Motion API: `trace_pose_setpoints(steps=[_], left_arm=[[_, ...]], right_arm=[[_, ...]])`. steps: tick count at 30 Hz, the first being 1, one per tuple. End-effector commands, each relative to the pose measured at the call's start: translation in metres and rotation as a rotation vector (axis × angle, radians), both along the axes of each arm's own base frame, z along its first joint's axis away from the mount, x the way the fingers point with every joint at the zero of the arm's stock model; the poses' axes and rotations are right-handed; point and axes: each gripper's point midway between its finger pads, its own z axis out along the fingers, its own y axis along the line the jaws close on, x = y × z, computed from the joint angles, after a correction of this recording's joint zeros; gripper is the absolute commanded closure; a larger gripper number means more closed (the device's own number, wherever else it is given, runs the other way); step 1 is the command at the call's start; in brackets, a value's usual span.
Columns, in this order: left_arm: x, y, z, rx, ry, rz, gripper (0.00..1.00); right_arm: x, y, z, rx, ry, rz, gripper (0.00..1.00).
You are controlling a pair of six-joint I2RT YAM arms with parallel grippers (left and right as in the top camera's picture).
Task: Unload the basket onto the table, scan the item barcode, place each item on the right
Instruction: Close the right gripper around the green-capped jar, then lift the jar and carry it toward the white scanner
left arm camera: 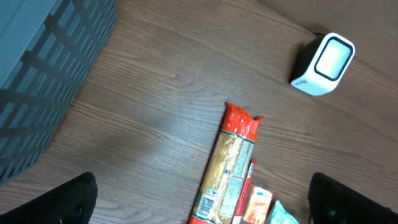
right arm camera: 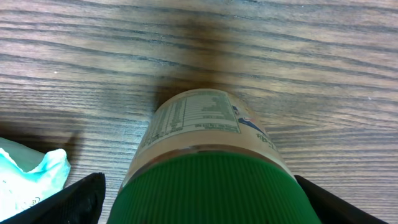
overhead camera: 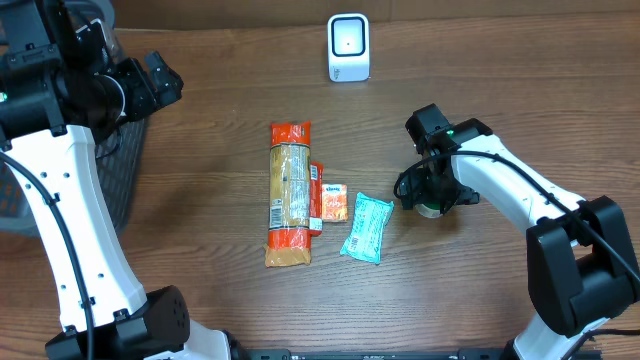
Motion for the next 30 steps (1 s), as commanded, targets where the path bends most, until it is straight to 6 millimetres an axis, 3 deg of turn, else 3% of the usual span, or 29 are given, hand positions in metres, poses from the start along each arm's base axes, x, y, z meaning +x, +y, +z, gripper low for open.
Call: trace_pose_setpoints(steps=[1, 8, 14, 21, 30], left_arm=[[0.0027, -0.0032, -0.0021, 0.002, 0.003, -0.026, 0.0], [0.0028, -0.0032, -0.0021, 0.002, 0.003, -0.026, 0.01], [0.0027, -0.0033, -0.0021, 0.002, 0.003, -0.026, 0.01], [0.0028, -0.0032, -0.0021, 0.002, 0.003, -0.026, 0.0], [0.0027, -0.0034, -0.0021, 0.002, 0.003, -0.027, 0.01]], right_arm=[[-0.0012, 0.0008, -0.0022, 0.001, 0.004, 0.003, 0.09], [-0.0008, 0.0002, -0.0022, -0.003, 0.002, 0.003, 0.16], [-0.0002, 0.0005, -0.0022, -0.002, -0.001, 0.003, 0.3], [-0.0016, 0.0, -0.0022, -0.004, 0.005, 0.003, 0.22], [-0.0037, -0.0007, -0.004, -0.006, 0.01, -0.02, 0.21]])
